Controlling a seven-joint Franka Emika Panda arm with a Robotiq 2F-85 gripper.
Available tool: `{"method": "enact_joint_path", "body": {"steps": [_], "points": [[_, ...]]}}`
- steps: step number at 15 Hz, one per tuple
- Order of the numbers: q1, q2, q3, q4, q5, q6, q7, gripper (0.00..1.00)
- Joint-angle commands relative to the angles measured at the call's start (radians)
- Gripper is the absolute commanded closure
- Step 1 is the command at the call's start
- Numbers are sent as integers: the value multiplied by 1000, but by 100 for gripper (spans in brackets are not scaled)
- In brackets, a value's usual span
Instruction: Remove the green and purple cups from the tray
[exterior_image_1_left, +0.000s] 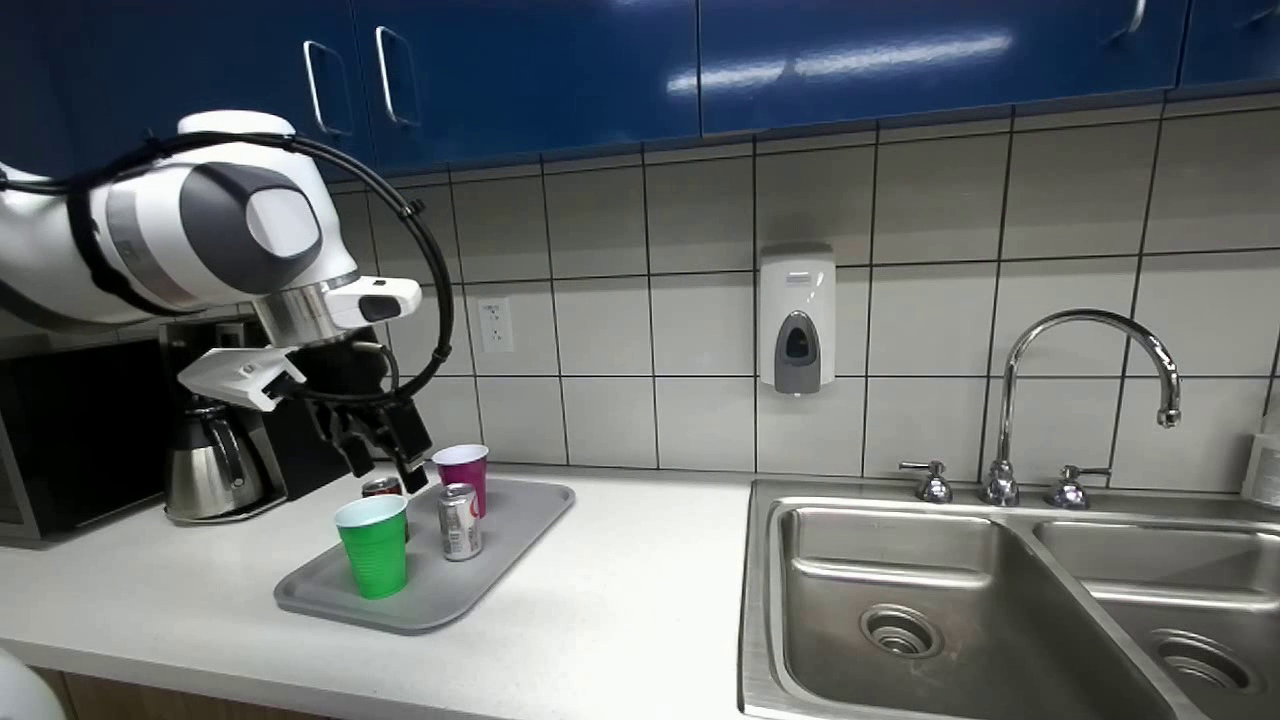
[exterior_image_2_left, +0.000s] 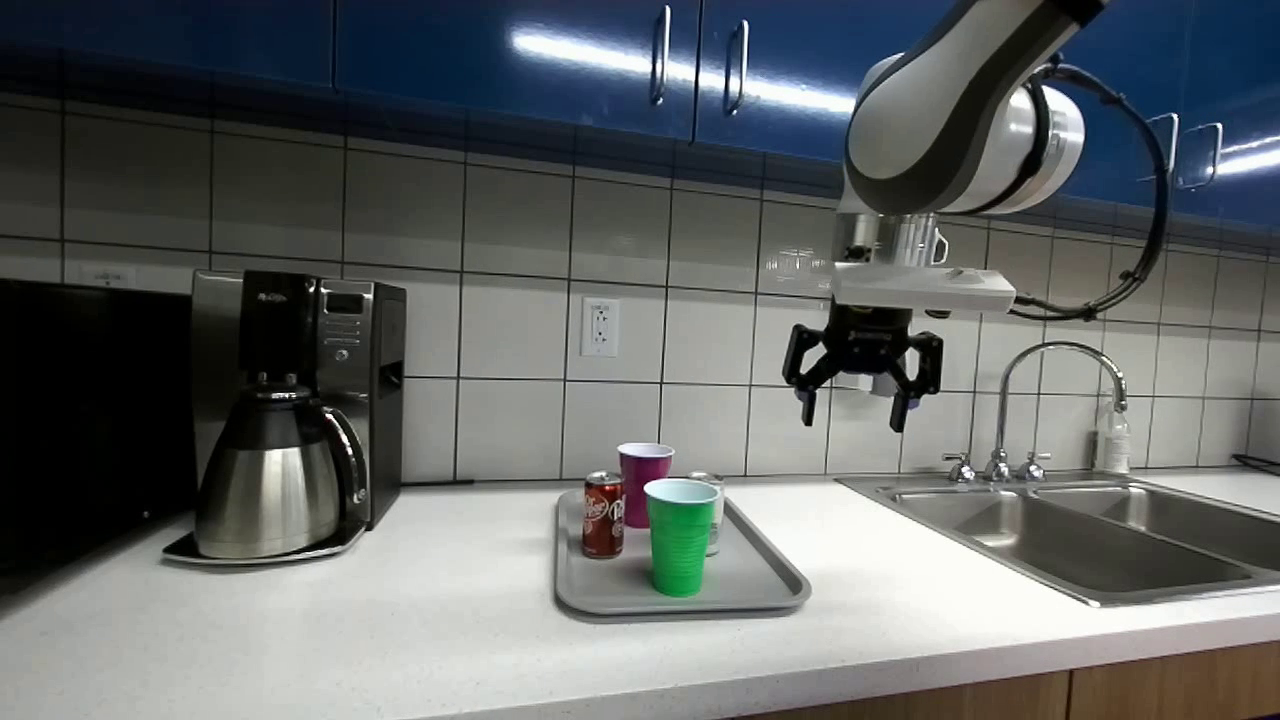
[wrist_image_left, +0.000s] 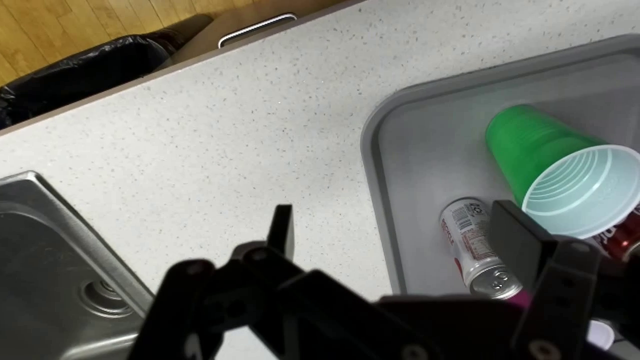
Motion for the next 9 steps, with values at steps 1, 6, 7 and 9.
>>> {"method": "enact_joint_path", "body": {"steps": [1, 6, 7, 9], "points": [[-10, 71, 45, 31, -30, 52, 96, 0], [-19, 171, 83, 80, -92, 87, 216, 0], [-19, 192, 88, 94, -111, 86, 243, 0], [-17, 232, 92, 122, -154, 83, 297, 0]]}}
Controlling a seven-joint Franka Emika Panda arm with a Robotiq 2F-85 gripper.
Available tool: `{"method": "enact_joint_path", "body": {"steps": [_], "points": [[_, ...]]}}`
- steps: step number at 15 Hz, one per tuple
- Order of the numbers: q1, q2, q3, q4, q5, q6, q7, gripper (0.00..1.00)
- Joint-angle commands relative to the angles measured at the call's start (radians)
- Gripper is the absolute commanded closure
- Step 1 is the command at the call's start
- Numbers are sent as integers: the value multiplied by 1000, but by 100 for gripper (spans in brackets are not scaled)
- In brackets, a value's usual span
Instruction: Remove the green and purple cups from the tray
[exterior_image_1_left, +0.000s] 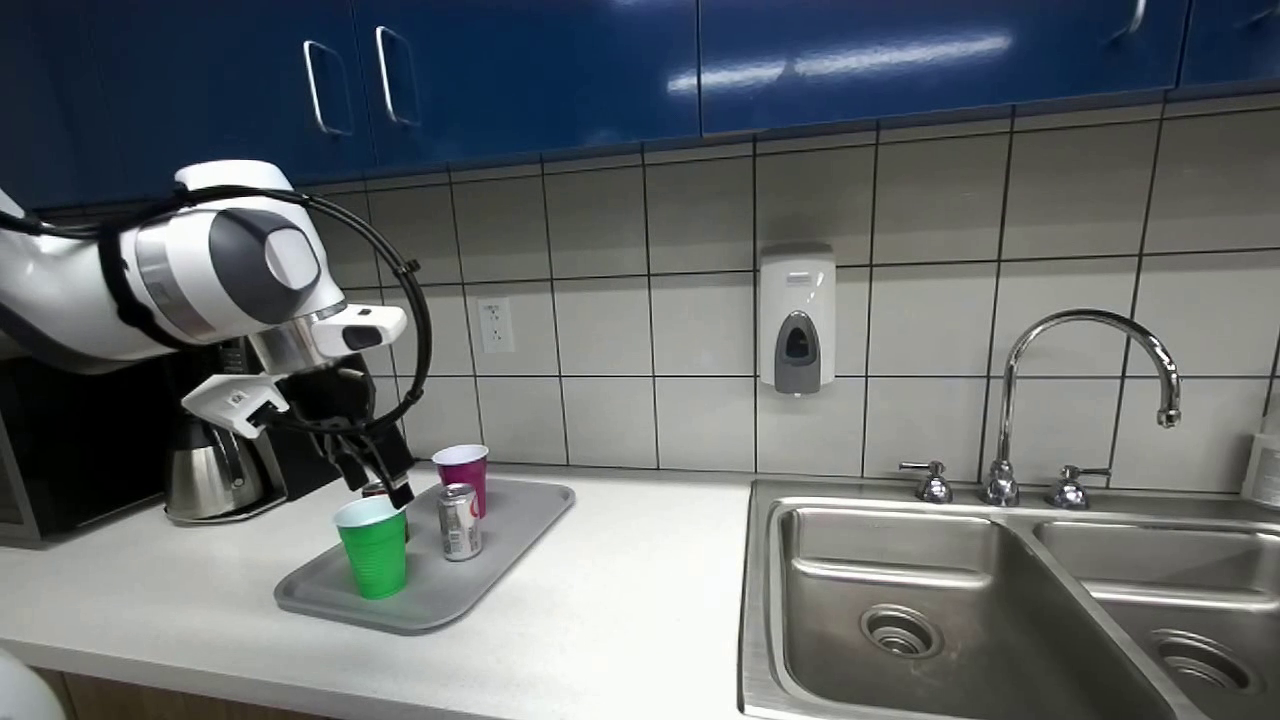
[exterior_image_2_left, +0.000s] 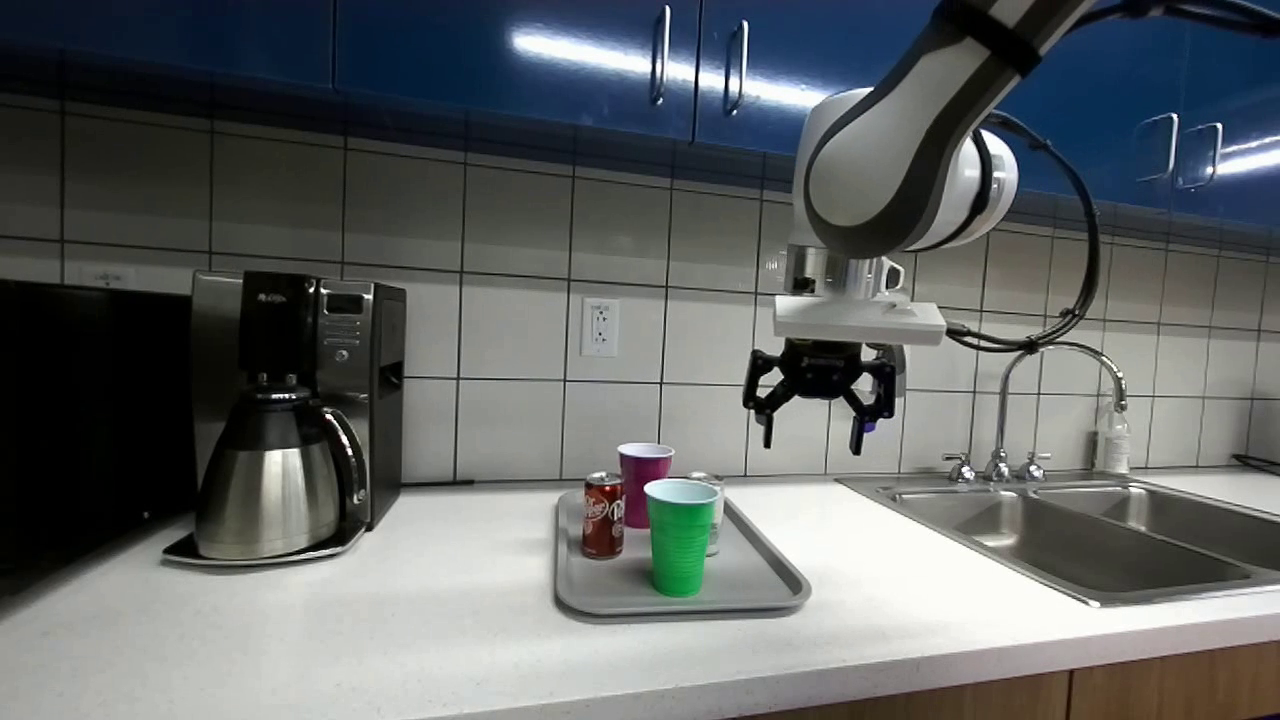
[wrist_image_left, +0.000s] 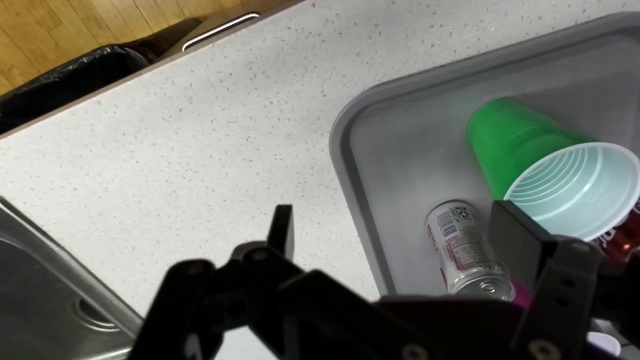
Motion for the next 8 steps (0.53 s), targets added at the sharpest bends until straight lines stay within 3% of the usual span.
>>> {"method": "enact_joint_path", "body": {"steps": [1, 8], "points": [[-15, 100, 25, 78, -90, 1, 122, 0], [26, 237, -23, 196, -163, -19, 235, 0]]}}
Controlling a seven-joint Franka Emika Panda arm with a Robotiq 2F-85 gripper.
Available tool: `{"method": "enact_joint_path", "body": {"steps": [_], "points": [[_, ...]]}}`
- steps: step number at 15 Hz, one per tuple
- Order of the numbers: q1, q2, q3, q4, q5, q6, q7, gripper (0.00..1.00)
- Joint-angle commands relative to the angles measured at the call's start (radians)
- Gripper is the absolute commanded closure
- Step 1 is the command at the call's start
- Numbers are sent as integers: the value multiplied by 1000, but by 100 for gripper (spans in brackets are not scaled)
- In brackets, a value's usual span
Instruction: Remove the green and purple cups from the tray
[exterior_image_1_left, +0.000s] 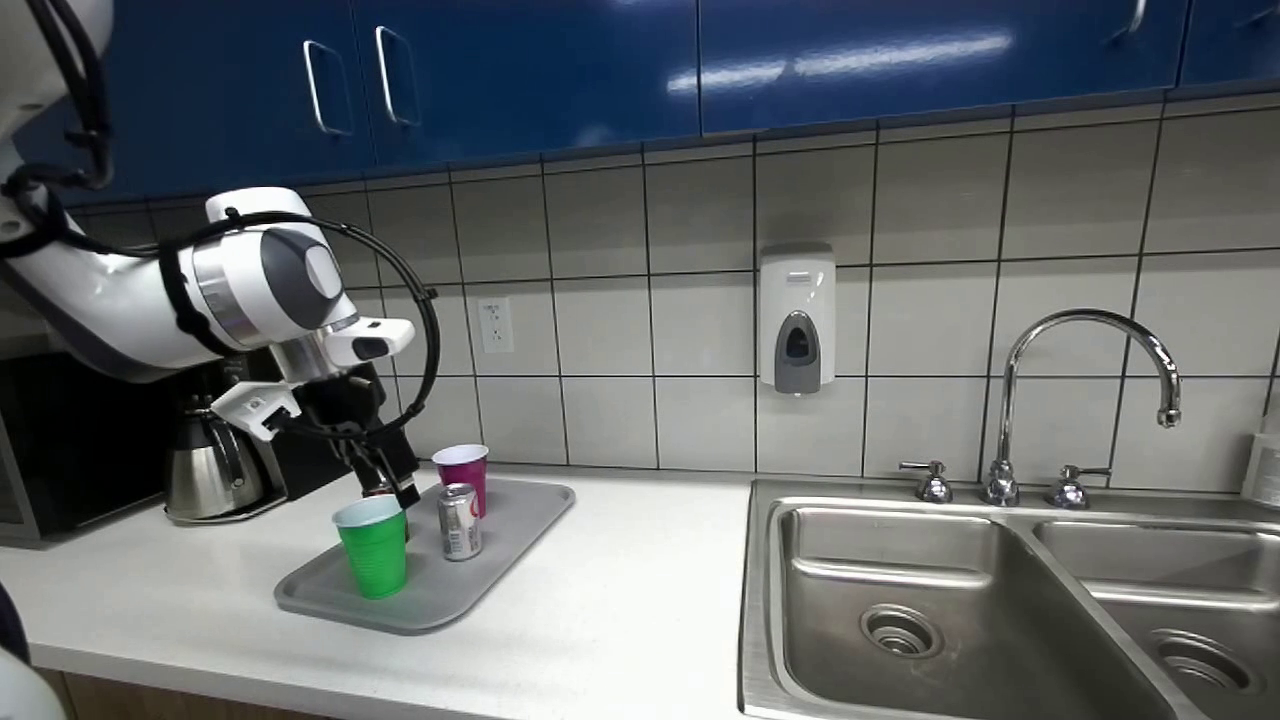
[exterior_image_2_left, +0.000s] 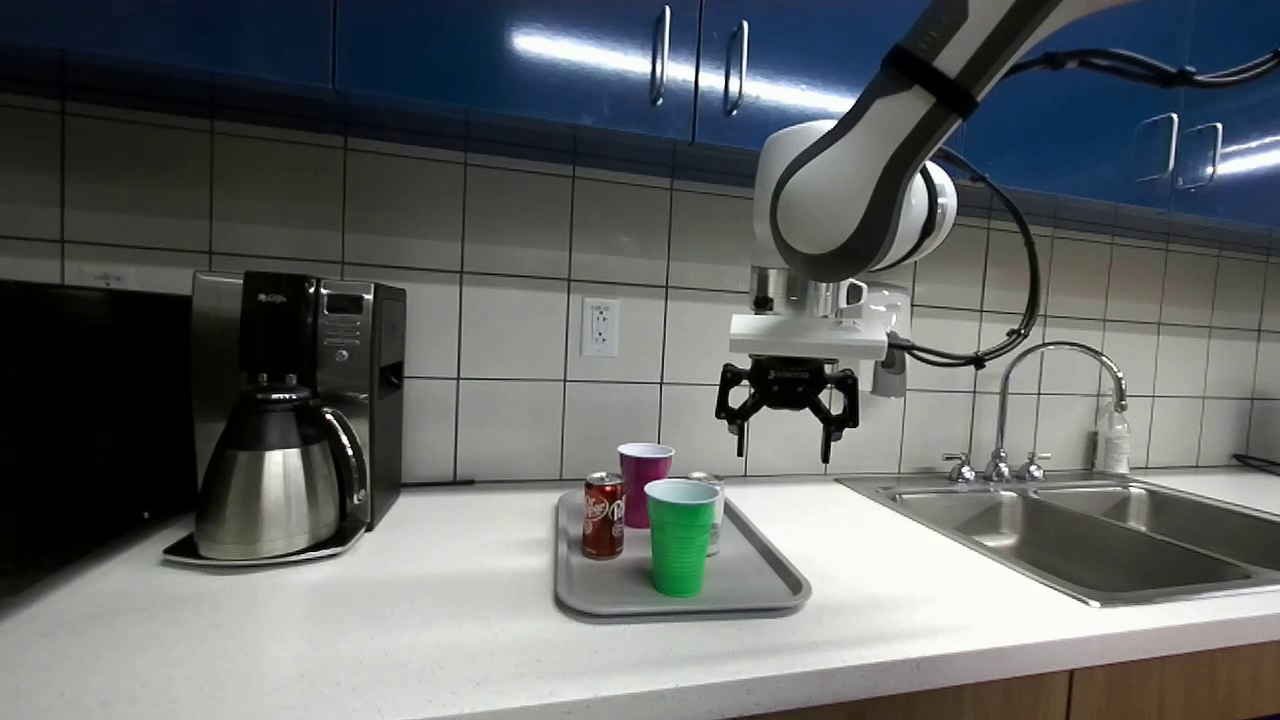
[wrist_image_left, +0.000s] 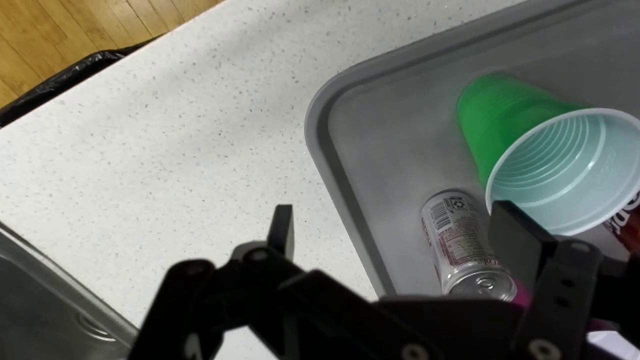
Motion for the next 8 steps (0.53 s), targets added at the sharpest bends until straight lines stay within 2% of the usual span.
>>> {"method": "enact_joint_path", "body": {"steps": [1, 8], "points": [[31, 89, -30, 93, -35, -23, 68, 0], [112, 200, -90, 196, -11, -45, 82, 0]]}}
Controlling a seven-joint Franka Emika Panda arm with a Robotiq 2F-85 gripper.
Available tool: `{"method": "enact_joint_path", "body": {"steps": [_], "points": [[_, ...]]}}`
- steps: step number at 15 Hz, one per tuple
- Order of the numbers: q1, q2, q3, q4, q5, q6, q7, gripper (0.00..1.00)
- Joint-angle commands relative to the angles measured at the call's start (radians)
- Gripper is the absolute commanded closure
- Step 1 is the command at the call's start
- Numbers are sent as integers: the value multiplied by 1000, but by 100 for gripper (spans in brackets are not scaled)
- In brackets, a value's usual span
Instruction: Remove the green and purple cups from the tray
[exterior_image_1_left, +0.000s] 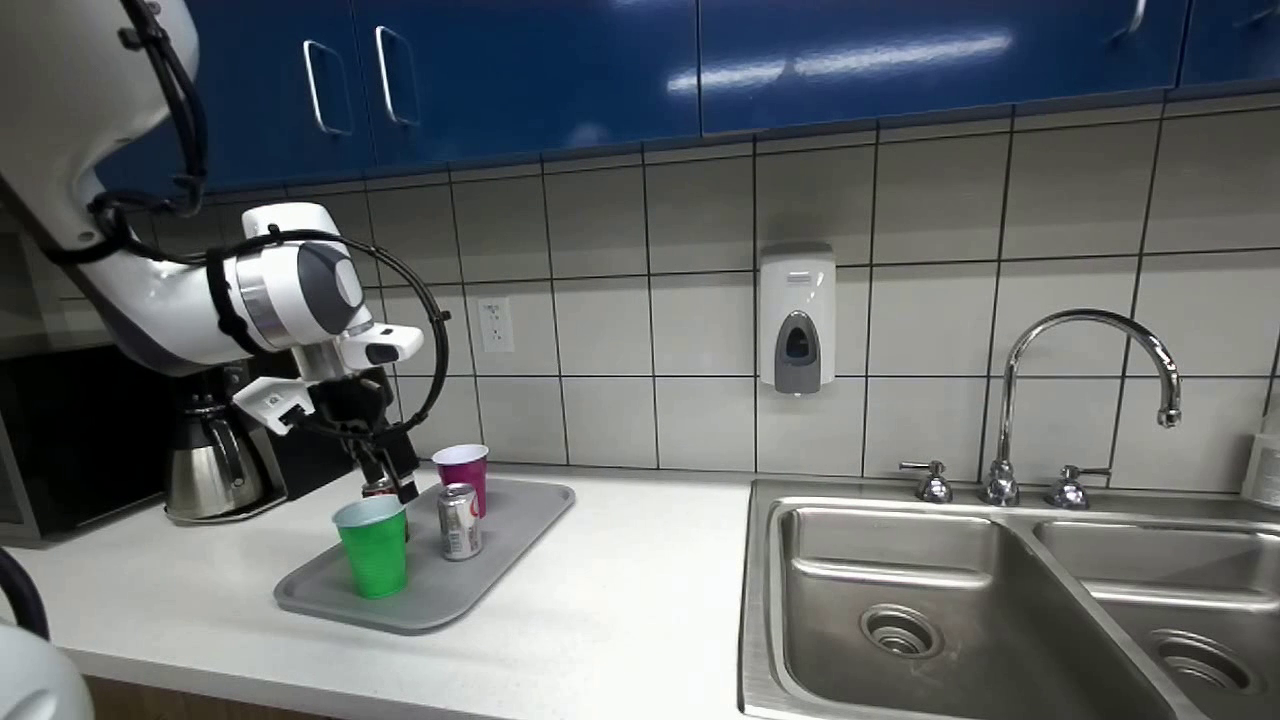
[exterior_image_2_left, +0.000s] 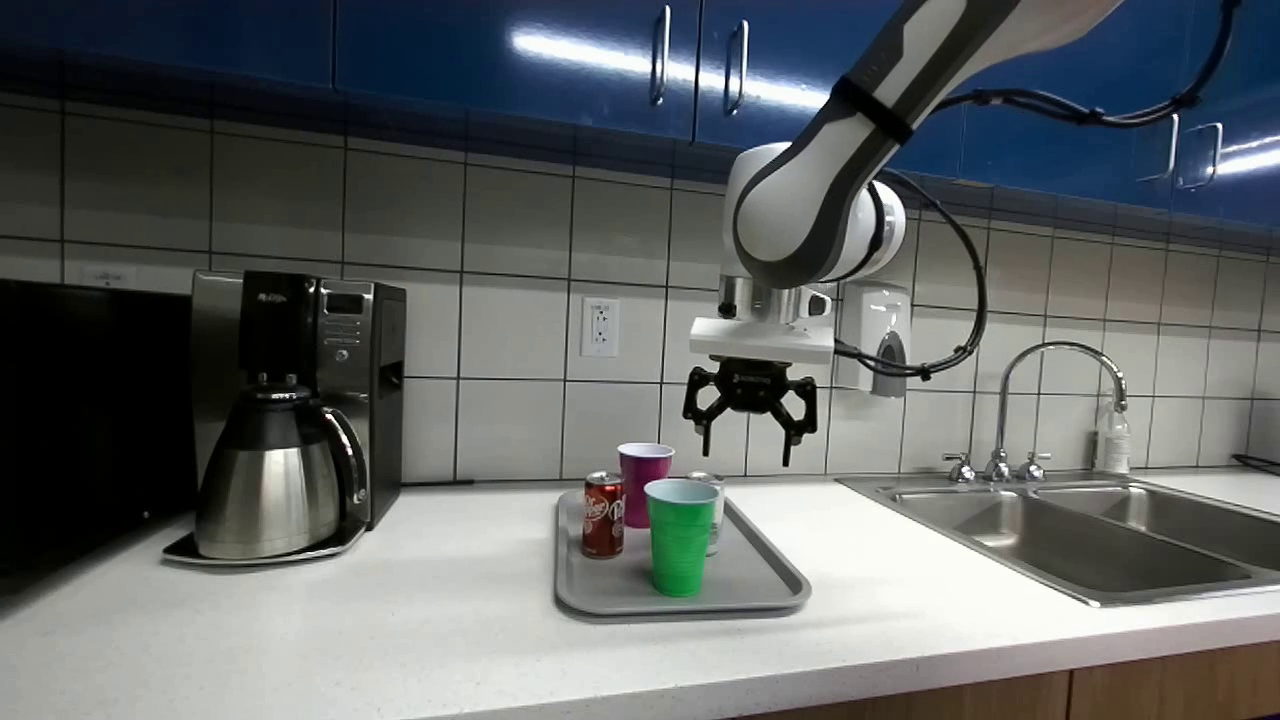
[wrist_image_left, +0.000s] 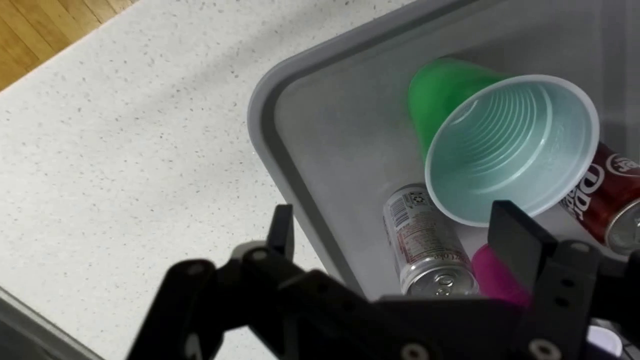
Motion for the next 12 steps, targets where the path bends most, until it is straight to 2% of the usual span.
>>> {"method": "enact_joint_path", "body": {"steps": [1, 12], "points": [[58, 67, -40, 75, -6, -47, 36, 0], [153, 159, -110, 98, -14, -50, 44, 0]]}}
